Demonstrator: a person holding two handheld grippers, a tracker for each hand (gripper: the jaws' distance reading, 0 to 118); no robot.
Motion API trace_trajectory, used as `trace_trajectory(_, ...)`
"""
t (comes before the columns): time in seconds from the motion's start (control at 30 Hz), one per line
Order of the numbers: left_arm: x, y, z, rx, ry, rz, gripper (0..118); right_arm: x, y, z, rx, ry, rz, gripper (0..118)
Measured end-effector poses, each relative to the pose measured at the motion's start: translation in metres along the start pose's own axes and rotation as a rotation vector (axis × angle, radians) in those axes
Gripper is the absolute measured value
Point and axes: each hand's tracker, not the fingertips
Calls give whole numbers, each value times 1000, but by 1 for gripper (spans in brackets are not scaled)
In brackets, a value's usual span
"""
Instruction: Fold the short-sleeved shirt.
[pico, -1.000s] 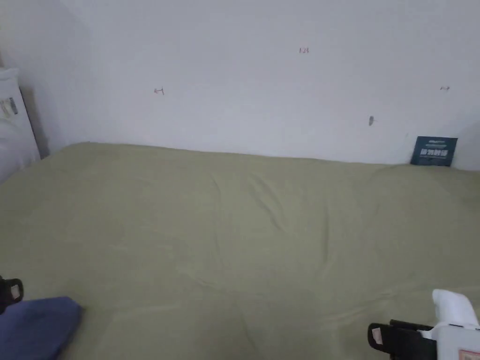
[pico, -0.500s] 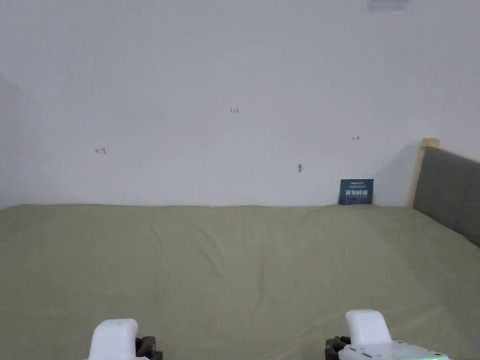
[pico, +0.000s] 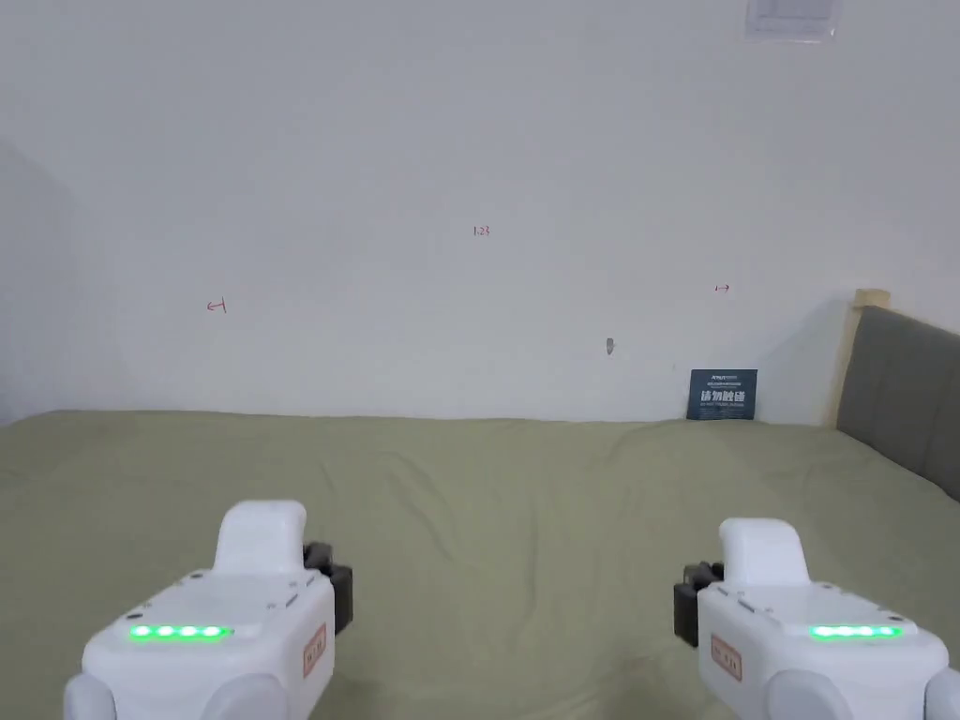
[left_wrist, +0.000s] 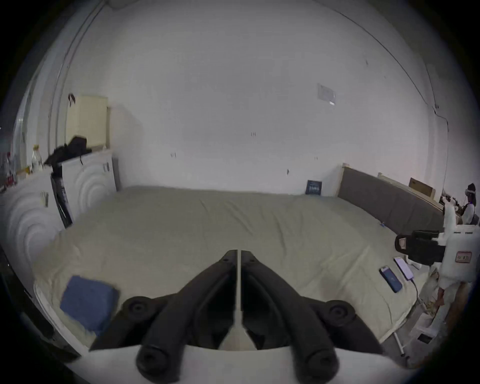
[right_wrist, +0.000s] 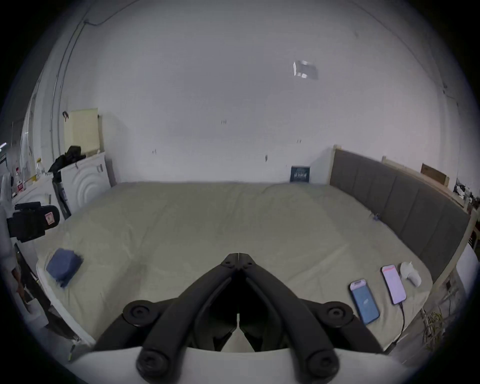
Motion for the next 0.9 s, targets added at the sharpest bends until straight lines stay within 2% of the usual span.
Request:
trace_trajectory(0.03, 0, 6, 3, 47, -22, 2, 22, -1, 6, 1, 43, -11, 8, 3)
trace_trajectory(0.07, 0, 13, 2, 71, -41, 3, 59, 1, 12, -4, 58, -10, 18, 22)
trace_trajectory(0.1, 1, 16, 2, 81, -38, 3, 90, 1, 16, -5, 65, -9, 25, 52)
trace_trajectory(0.13, 2, 19, 2, 108, -44, 4, 108, 1, 19, -7, 57, -2, 28, 90)
trace_trajectory(0.17, 2, 20, 4, 143, -56, 0, 112, 0, 20, -8, 63, -10, 31, 118)
trace_trajectory(0.2, 3, 21, 5, 160, -37, -2, 112, 1, 21, -3, 171, -29, 31, 116)
trace_trajectory(0.27, 8, 22, 5, 172, 11, -4, 112, 0, 14, -1, 169, -28, 43, 117)
trace_trajectory(0.5, 5, 15, 1, 153, 12, 41, 112, 1, 7, 5, 185, -26, 25, 117)
trace_trajectory(0.9, 2, 15, 2, 154, 38, 19, 112, 4, 13, 4, 201, -41, 18, 117)
